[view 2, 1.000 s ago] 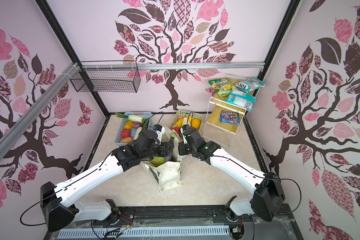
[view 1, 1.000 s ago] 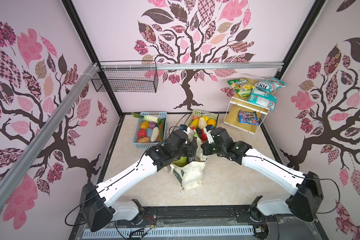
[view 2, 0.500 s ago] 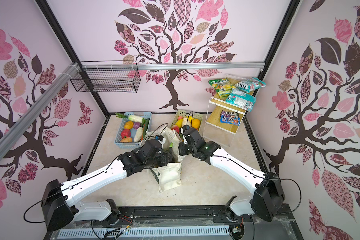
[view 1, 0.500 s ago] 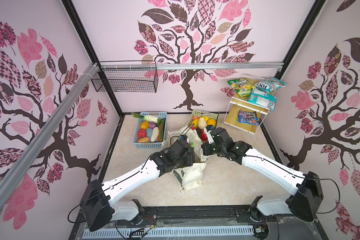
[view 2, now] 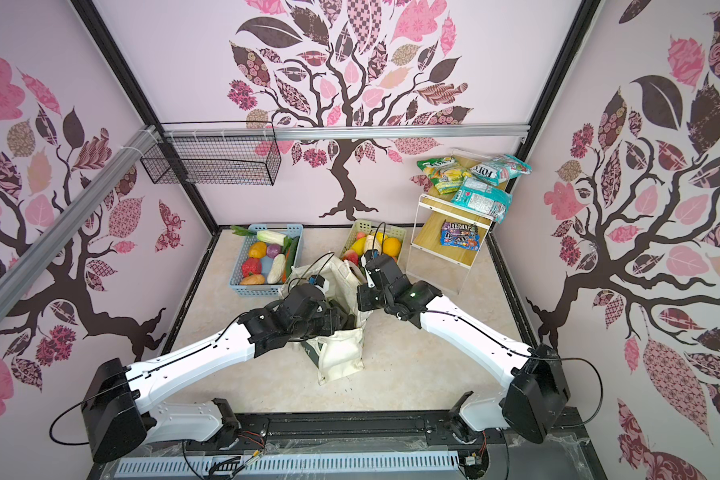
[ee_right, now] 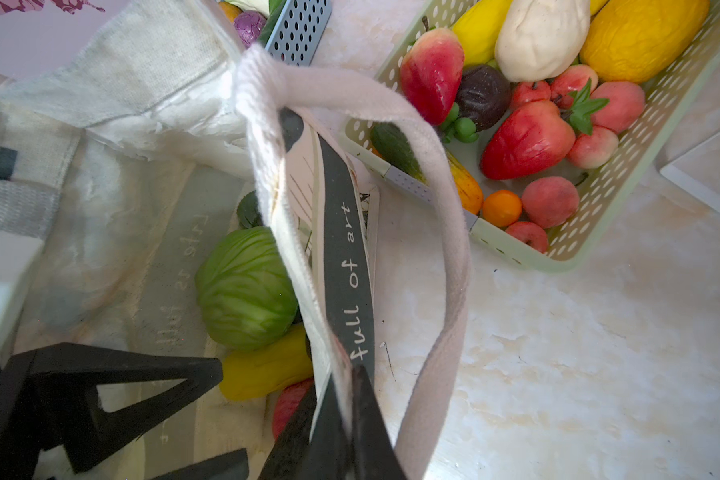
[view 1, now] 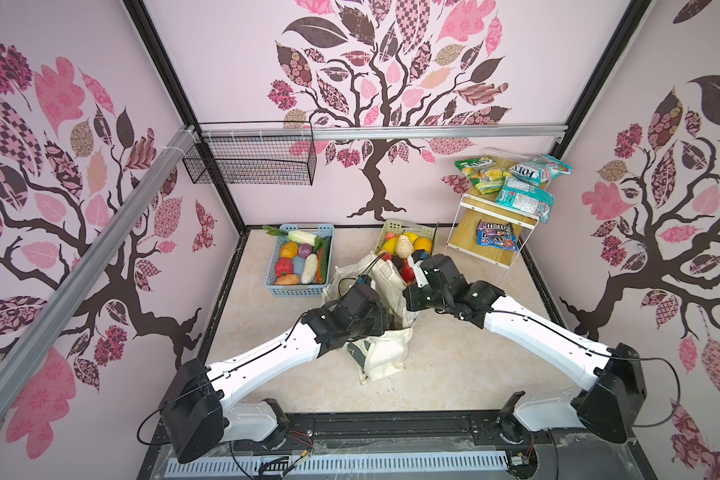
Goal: Place the food into the grocery bag and tie it
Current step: 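Lower the eggplant into the bag and open the left gripper, then move the left gripper back over the blue basket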
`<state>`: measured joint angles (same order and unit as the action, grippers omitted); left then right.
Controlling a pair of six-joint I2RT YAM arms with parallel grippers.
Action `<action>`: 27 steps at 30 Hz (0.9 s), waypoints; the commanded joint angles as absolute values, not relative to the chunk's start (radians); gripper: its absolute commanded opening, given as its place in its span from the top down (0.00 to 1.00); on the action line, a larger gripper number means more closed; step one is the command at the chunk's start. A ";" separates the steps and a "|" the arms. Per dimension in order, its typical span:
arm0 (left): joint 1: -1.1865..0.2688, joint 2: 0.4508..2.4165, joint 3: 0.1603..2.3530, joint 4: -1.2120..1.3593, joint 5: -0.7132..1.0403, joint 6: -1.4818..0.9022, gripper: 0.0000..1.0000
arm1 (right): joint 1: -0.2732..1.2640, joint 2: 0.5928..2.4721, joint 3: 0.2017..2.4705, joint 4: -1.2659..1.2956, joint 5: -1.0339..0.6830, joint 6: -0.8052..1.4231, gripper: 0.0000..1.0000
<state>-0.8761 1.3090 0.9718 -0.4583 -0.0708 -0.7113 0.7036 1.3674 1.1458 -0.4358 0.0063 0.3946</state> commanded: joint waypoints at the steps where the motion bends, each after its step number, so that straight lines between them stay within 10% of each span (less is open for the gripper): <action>1: -0.882 1.320 0.951 -0.501 -0.093 -0.707 0.33 | 0.701 1.367 1.185 -0.426 0.020 0.405 1.00; 27: -0.796 1.248 1.272 -0.656 -0.176 -0.585 0.21 | 0.701 1.355 1.152 -0.411 0.005 0.411 1.00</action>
<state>-0.8219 1.2396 1.2106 -0.6231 -0.1589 -0.6304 0.7036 1.3674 1.1458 -0.4221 -0.0010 0.4046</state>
